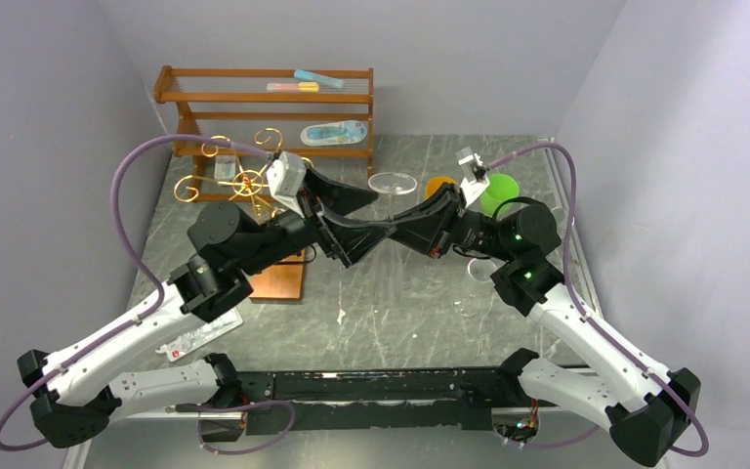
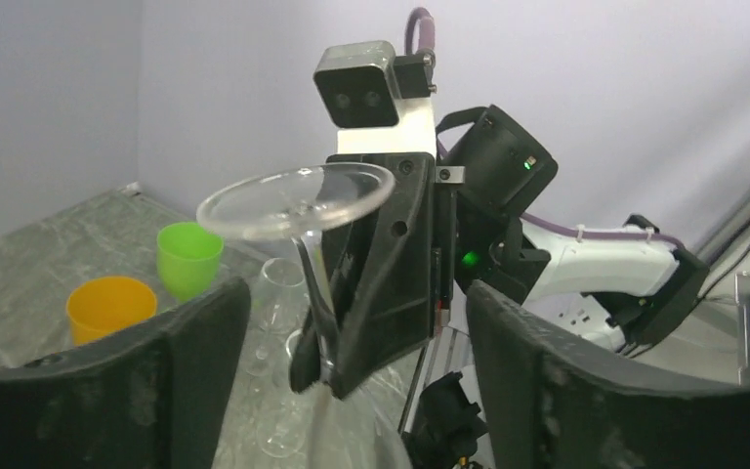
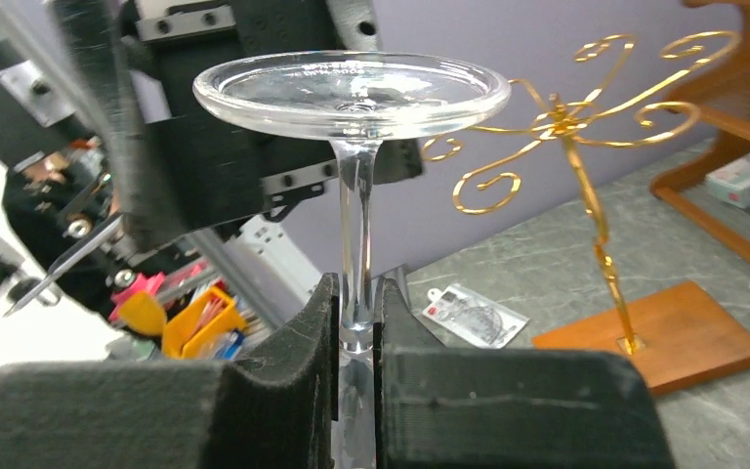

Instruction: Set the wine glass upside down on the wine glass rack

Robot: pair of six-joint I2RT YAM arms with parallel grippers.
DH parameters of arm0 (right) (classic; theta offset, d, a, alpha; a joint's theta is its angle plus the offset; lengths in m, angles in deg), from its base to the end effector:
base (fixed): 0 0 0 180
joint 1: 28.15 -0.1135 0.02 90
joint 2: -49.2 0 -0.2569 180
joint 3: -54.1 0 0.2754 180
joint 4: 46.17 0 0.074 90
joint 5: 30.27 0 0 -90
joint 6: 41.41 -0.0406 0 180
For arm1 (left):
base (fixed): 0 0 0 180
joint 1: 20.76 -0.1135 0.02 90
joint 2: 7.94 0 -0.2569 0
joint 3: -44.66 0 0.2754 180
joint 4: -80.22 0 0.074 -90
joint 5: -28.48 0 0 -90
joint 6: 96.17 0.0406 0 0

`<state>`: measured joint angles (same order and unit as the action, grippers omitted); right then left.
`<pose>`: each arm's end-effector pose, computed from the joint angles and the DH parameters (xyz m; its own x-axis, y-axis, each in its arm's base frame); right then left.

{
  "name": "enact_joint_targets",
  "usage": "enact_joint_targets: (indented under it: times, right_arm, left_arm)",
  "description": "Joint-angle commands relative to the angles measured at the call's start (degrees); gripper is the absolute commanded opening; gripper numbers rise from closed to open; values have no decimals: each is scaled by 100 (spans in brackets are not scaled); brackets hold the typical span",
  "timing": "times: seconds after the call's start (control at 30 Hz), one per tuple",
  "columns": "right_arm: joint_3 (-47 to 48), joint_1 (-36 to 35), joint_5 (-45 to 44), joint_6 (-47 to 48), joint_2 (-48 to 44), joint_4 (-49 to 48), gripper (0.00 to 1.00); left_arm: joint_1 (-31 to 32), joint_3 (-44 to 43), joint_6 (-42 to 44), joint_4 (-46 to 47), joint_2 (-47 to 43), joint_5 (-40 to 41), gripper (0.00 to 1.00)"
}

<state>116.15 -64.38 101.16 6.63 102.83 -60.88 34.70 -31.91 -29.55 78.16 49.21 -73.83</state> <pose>0.1746 0.1612 0.4017 -0.3889 0.3366 -0.8576 -0.9064 0.0271 0.4216 0.1340 -0.2099 0.4548 -0.2099 -0.3789 -0.9013 0.9117 0.2571 -0.3204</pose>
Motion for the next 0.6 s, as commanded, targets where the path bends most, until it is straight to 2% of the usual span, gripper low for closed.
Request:
enact_joint_targets:
  times: [0.0,0.07,0.27,0.57]
  right_arm:
    - [262,-9,-1116,263,104,400,0]
    - [378,-9,-1550,495,249,630,0]
    - [905,-15,-2093,1298,1155,851,0]
    - [1958,-60,-2533,2281,2842,763,0]
  left_arm:
    - [-3,-46,302,-781,-306,895,90]
    - [0,-88,402,-1207,-450,1207,94]
    - [-7,-545,849,-2198,-1062,2433,94]
    - [-8,-849,1564,-2382,-1813,3349,93]
